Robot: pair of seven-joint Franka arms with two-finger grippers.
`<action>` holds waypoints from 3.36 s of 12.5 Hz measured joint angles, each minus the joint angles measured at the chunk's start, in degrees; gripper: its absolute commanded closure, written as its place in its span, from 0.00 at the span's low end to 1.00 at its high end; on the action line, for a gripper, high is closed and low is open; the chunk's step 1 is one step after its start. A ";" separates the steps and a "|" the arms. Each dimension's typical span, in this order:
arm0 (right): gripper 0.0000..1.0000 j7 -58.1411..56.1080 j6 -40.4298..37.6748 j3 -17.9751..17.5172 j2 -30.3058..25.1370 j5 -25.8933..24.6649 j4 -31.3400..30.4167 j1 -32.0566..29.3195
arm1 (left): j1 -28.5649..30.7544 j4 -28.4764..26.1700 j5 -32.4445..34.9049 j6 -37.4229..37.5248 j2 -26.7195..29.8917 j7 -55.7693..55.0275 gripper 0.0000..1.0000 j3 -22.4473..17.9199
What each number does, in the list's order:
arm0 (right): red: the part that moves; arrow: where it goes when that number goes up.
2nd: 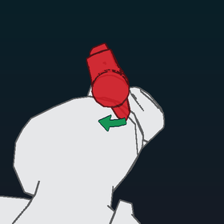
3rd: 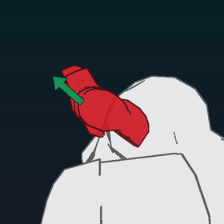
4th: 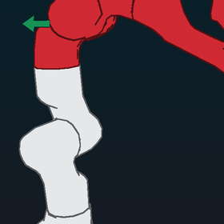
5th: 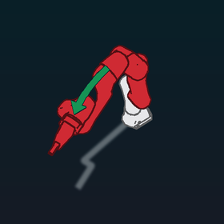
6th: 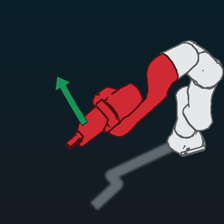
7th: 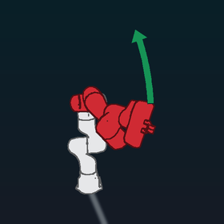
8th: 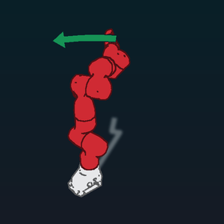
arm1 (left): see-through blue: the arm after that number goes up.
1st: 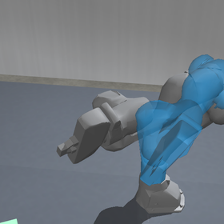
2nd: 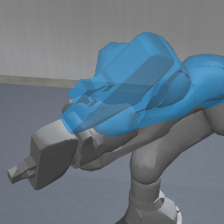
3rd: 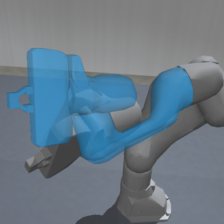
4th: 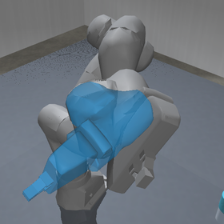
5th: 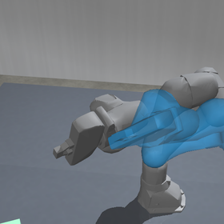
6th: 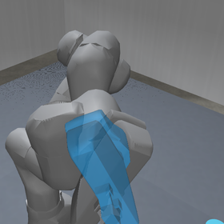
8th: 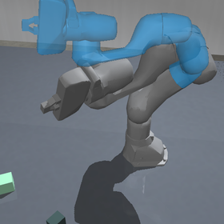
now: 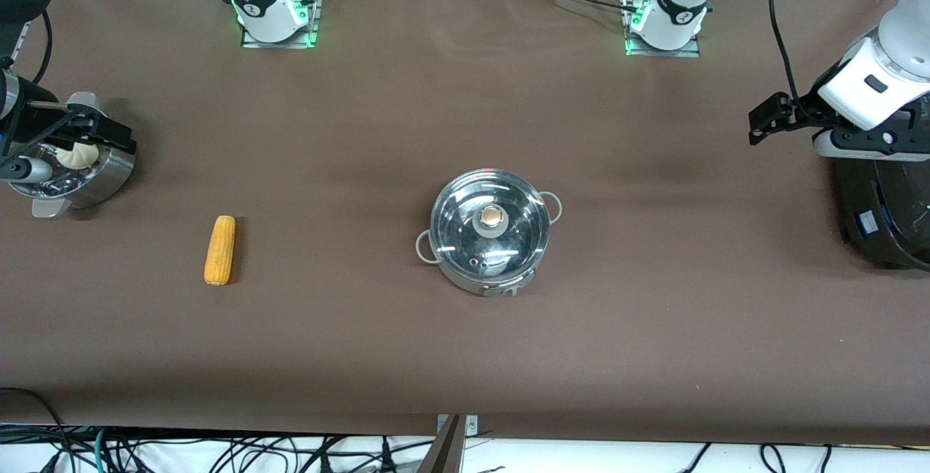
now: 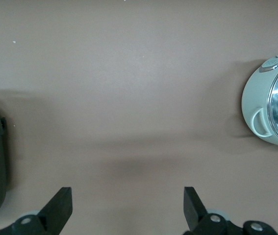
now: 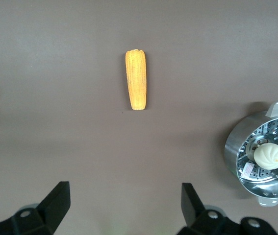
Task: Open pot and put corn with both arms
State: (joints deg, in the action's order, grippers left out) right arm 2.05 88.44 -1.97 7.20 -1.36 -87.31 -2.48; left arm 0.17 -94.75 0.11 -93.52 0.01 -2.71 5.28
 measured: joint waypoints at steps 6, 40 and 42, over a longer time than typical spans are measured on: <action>0.00 0.00 0.00 0.00 0.00 0.00 0.00 0.00 | -0.55 0.24 0.00 0.00 -0.01 0.00 0.00 0.38; 0.00 -0.06 24.39 0.27 29.54 0.00 -1.51 -1.06 | -29.07 11.98 -5.35 -30.91 -32.21 0.94 0.00 0.95; 0.00 -0.05 26.75 0.26 31.12 0.00 -2.37 -0.42 | -30.31 12.04 -3.57 -31.29 -32.82 0.94 0.00 1.05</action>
State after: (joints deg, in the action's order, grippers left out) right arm 2.00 115.19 -1.71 38.31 -1.36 -89.68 -2.90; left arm -30.14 -82.70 -3.45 -124.81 -32.81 -1.77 6.33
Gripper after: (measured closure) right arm 0.000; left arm 0.000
